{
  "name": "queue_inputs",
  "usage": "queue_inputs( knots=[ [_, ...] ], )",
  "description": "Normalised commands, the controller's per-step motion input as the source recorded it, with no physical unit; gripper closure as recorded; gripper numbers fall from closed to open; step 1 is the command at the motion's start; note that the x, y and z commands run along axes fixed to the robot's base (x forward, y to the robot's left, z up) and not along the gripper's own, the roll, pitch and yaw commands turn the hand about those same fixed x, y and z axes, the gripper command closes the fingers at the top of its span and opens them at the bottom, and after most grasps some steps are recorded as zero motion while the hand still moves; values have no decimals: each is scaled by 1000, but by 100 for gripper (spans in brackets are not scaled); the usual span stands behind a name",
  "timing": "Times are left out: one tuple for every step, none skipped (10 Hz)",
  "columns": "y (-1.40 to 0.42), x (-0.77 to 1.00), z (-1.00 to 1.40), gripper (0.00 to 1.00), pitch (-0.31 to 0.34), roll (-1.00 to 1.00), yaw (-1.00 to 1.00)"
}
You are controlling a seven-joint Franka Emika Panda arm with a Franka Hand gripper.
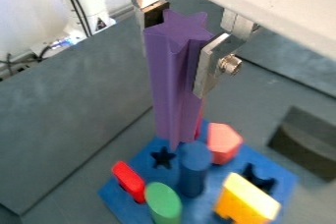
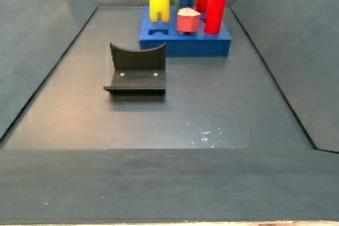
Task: Pick up the star object. Move up. Place the star object on the fixture. Regrasp the star object. Move to above the board. Insert the star object.
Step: Insert the star object.
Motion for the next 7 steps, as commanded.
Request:
queue_inputs(
  knots=[
    [94, -914, -511, 100, 177, -257, -9],
    [97, -811, -526, 100, 150, -273, -14],
    [106, -337, -634, 100, 33, -289, -80],
    [126, -129, -711, 100, 0, -251, -37],
    [117, 0, -846, 100, 0, -176, -114],
    [86, 37, -920, 100, 7, -90, -400],
    [97, 117, -906, 100, 54, -41, -657]
  ],
)
